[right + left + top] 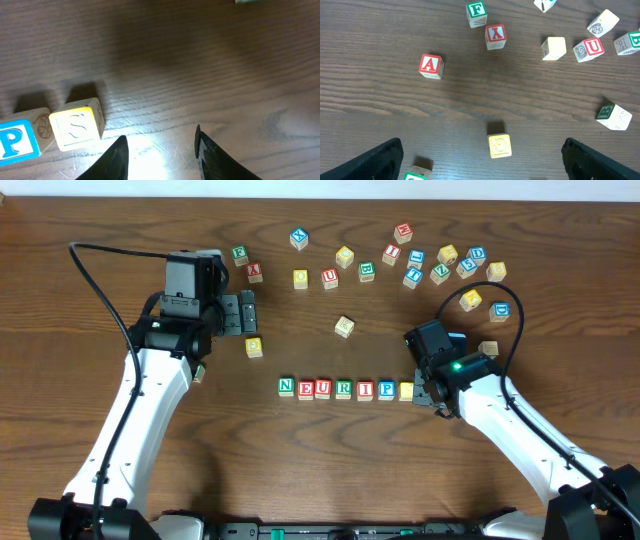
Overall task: Spell out NEURIPS
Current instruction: 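Open the right gripper and lift away from the S block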
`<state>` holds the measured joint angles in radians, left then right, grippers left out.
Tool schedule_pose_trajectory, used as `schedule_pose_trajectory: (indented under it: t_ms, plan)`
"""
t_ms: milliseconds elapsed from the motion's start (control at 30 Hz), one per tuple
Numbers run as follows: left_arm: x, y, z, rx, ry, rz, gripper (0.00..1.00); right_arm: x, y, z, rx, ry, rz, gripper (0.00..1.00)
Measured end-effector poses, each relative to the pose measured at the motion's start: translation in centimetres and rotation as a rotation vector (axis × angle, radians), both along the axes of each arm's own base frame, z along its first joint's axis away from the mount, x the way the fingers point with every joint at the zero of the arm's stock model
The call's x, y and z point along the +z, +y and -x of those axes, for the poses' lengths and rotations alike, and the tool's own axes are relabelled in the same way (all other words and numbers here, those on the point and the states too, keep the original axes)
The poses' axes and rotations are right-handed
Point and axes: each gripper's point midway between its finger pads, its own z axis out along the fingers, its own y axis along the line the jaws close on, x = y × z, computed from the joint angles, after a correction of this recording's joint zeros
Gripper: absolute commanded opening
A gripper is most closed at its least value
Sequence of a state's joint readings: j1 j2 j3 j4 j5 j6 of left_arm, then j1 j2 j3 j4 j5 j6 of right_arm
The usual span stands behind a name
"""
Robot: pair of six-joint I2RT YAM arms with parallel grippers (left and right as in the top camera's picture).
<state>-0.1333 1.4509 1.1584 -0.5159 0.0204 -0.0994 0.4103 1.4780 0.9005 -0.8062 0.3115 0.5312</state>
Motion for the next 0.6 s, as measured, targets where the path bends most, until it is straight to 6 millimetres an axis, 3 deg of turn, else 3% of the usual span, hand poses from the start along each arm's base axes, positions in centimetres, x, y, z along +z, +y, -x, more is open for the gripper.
schedule_pose_trajectory:
  t_ms: [200,600]
  plan:
    - [0.0,0.0,0.0,0.000,0.000,0.000,1.00,-0.2,0.0,0.1,-0.009,0.001,-0.005,0.36]
    - [0.0,0.0,0.0,0.000,0.000,0.000,1.00,-3.2,0.3,1.7,-0.008,0.028,-0.054,0.38]
